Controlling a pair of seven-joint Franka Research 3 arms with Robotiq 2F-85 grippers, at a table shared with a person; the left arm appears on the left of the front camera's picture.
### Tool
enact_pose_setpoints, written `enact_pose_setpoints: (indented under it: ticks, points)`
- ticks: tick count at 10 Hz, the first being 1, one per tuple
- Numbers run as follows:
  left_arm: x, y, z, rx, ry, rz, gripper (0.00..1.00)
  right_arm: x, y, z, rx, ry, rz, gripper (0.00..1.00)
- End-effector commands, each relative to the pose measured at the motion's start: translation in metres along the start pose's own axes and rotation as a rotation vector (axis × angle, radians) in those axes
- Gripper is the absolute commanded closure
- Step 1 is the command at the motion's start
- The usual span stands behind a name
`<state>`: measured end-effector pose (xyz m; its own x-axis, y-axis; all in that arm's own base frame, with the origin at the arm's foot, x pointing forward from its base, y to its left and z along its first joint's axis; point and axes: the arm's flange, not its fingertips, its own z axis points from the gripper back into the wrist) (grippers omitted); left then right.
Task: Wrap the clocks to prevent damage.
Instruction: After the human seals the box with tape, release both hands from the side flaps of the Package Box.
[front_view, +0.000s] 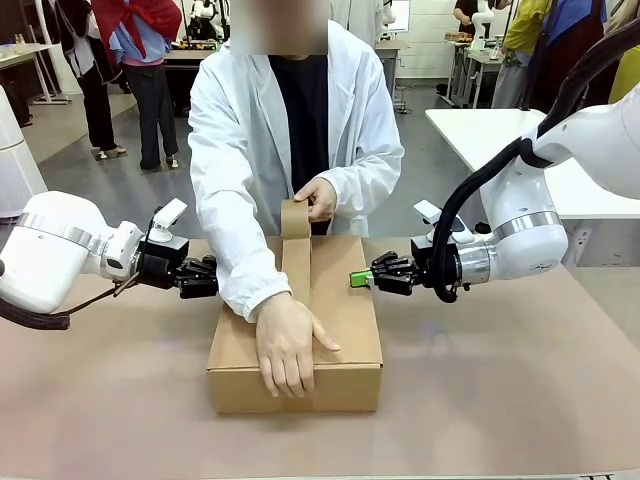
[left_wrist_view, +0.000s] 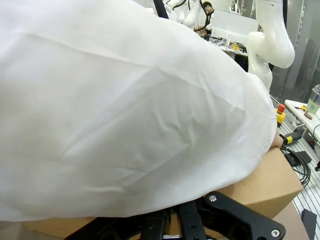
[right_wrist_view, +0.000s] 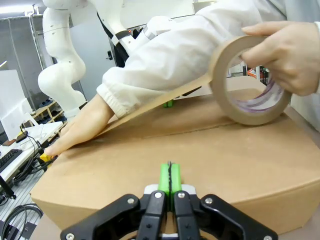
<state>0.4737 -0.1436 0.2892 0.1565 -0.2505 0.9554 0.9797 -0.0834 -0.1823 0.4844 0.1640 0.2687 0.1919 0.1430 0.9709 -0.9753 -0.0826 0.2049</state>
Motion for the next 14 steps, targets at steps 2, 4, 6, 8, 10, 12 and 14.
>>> enact_pose_setpoints:
  ticks: [2, 4, 6, 8, 10, 12, 14]
  points:
    - [-0.0029, 0.0013, -0.0016, 0.020, 0.004, -0.014, 1.00, -0.0051, 0.0016, -0.0020, -0.017, -0.003, -0.009, 0.99]
    - [-0.0029, 0.0013, -0.0016, 0.020, 0.004, -0.014, 1.00, -0.0051, 0.0016, -0.0020, -0.017, -0.003, -0.009, 0.99]
    - [-0.0029, 0.0013, -0.0016, 0.020, 0.004, -0.014, 1.00, -0.0051, 0.0016, -0.0020, -0.017, -0.003, -0.009, 0.99]
    - [-0.0029, 0.0013, -0.0016, 0.020, 0.004, -0.014, 1.00, -0.0051, 0.0016, -0.0020, -0.017, -0.003, -0.009, 0.99]
    - [-0.0029, 0.0013, -0.0016, 0.020, 0.004, -0.014, 1.00, -0.0051, 0.0016, -0.0020, -0.017, -0.003, -0.009, 0.99]
    - [-0.0029, 0.0013, -0.0016, 0.020, 0.004, -0.014, 1.00, -0.0051, 0.0016, -0.0020, -0.017, -0.003, -0.009, 0.99]
    - [-0.0029, 0.0013, -0.0016, 0.020, 0.004, -0.014, 1.00, -0.0051, 0.0016, -0.0020, -0.017, -0.003, -0.009, 0.99]
